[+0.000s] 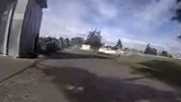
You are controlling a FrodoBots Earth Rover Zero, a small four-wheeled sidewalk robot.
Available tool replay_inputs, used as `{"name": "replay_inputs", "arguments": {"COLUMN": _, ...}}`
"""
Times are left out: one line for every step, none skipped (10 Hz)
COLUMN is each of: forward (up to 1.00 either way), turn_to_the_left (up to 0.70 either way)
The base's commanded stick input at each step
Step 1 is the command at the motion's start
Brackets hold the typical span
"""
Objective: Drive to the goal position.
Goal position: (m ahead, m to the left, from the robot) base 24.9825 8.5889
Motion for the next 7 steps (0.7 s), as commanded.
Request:
{"name": "replay_inputs", "arguments": {"forward": 0.7, "turn_to_the_left": -0.16}}
{"name": "replay_inputs", "arguments": {"forward": 0.7, "turn_to_the_left": -0.16}}
{"name": "replay_inputs", "arguments": {"forward": 0.7, "turn_to_the_left": -0.11}}
{"name": "replay_inputs", "arguments": {"forward": 0.7, "turn_to_the_left": -0.06}}
{"name": "replay_inputs", "arguments": {"forward": 0.7, "turn_to_the_left": -0.01}}
{"name": "replay_inputs", "arguments": {"forward": 0.7, "turn_to_the_left": 0.0}}
{"name": "replay_inputs", "arguments": {"forward": 0.7, "turn_to_the_left": 0.0}}
